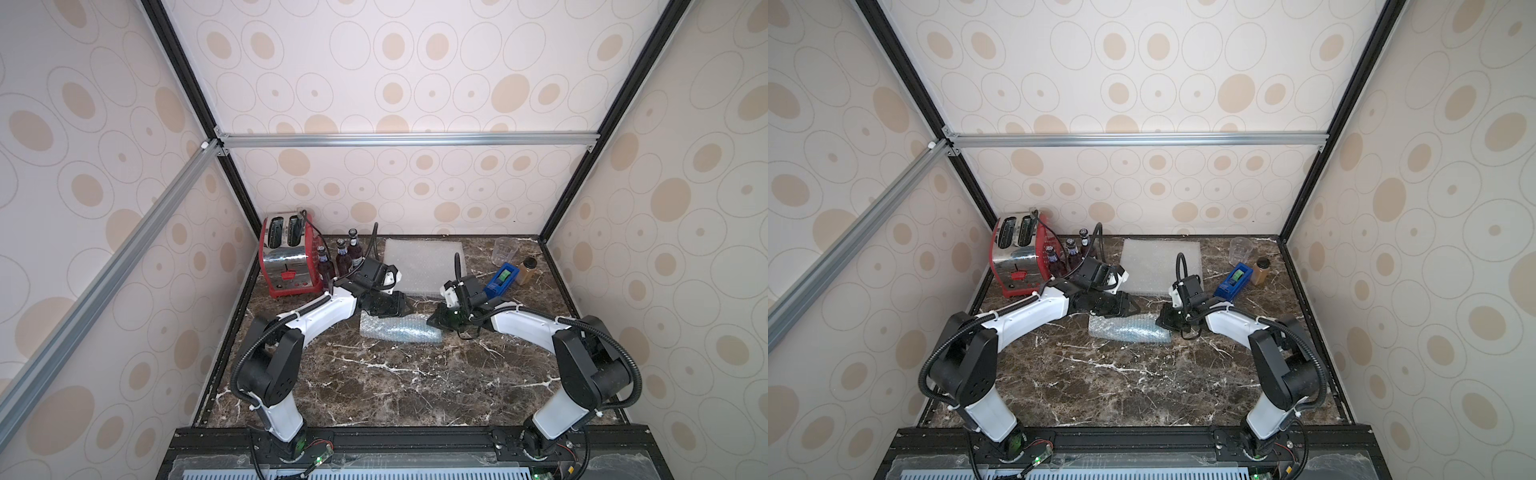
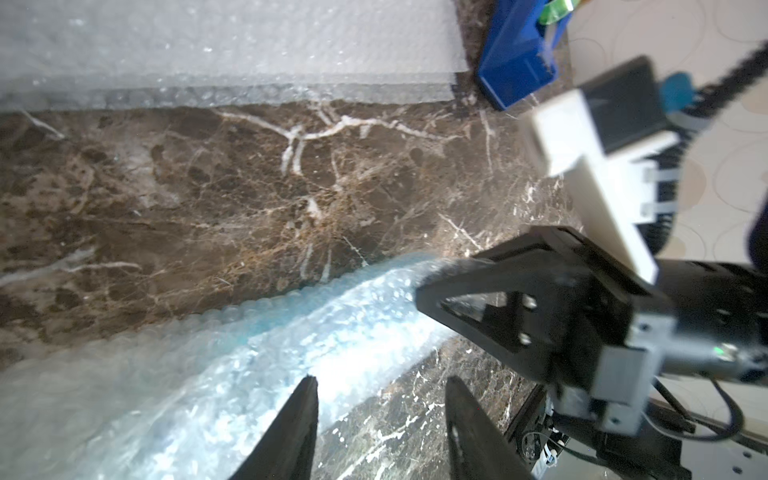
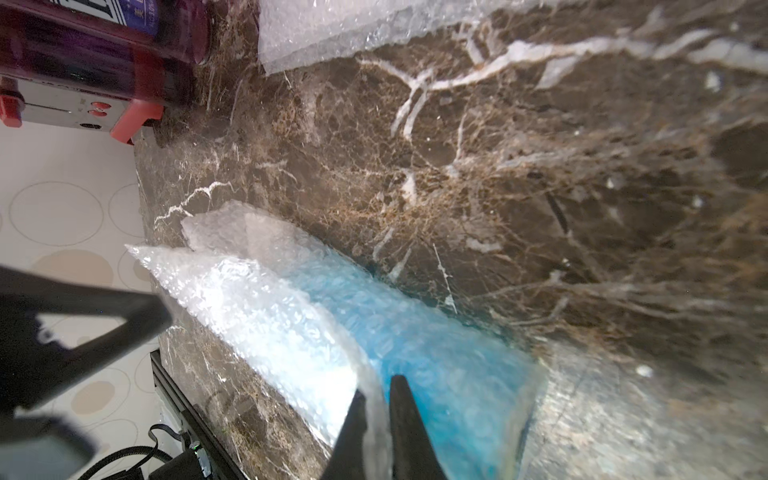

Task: Wrap wine bottles in bubble wrap
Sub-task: Wrap the wine bottle in bubble wrap.

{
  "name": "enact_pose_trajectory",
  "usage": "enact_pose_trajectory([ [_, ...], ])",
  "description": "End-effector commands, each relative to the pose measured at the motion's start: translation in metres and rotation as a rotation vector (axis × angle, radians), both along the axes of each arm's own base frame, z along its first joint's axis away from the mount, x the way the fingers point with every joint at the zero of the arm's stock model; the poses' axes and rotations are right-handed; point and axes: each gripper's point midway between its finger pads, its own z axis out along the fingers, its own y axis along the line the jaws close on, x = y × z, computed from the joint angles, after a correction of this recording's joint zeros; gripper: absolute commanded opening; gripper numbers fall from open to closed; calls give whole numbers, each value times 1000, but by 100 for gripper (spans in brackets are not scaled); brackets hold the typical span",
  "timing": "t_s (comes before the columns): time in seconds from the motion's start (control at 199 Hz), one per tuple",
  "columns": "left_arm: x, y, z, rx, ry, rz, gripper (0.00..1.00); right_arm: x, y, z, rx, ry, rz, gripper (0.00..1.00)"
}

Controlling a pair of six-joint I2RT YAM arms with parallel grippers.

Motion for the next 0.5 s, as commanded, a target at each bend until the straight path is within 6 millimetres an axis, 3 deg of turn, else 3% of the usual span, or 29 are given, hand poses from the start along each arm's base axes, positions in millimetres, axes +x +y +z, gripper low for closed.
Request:
enact_pose_trajectory([
  [0.0,-18,-8,-15,72,-11,-80,47,-45,-24,-53,-141,224,-6,12],
  [0.266,-14,-11,-66,182,83,-79,40,-47,-27,-44,-145,209,-7,13],
  [0.492,-14,-5,-82,236,87,-89,39,-47,-39,-40,-160,211,-15,13],
])
